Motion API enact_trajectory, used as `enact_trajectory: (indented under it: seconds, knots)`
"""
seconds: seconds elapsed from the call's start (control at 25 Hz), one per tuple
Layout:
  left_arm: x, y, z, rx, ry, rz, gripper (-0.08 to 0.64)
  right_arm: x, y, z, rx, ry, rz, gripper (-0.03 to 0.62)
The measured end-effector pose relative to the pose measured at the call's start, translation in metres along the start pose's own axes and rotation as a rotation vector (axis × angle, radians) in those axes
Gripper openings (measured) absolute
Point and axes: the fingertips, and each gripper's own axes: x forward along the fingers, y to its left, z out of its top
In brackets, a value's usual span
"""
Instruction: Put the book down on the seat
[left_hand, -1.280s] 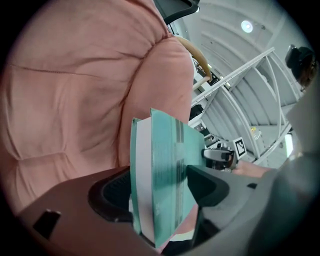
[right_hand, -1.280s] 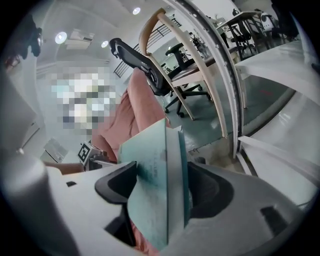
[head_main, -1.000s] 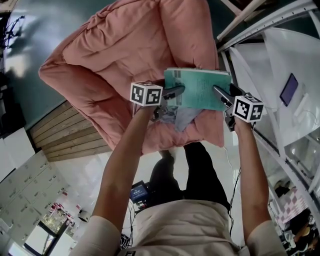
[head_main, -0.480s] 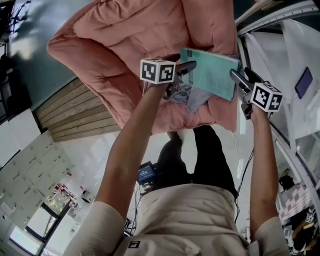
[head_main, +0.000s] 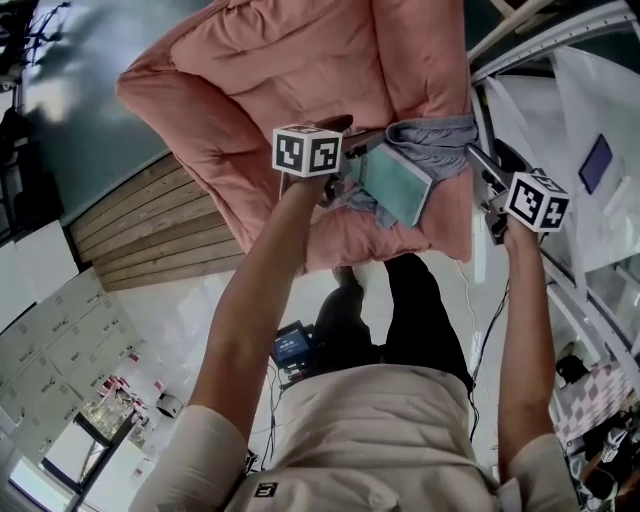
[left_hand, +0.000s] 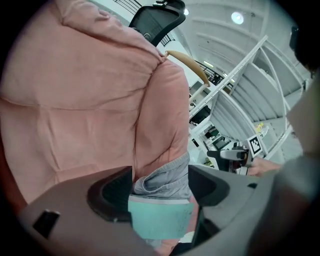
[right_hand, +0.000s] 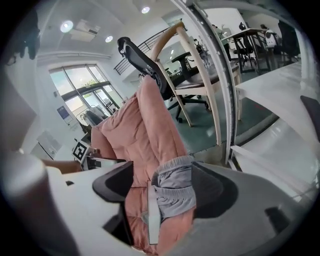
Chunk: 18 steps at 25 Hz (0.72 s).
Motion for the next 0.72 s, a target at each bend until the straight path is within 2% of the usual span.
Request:
enact_trajectory:
  seconds: [0.2,0.36,0.56,0.68,0.72]
  knots:
    - [-0.034,-0.027,0.022,0.043,-0.065,-0.019,0.324,-0.021,0.029,0.015,-0.013,-0.048,0.020,0.327]
    - [-0.071,-0.062,0.043,0.092,-0.132,-0.056,0.324,-0.048,0.060,0.029,-0.021,-0.107,0.050,0.270]
    - [-0.126,-0.114,0.070,0.180,-0.223,-0.105,0.324,-0.091,0.107,0.045,-0.057,-0.177,0.107,0.140]
    - [-0.164,-0.147,0.082,0.237,-0.274,-0.139,0.322,-0.120,0.140,0.057,-0.080,-0.229,0.151,0.007]
    - [-0.178,-0.157,0.085,0.258,-0.288,-0.149,0.322,-0.130,0.154,0.062,-0.090,-0.244,0.167,-0.012]
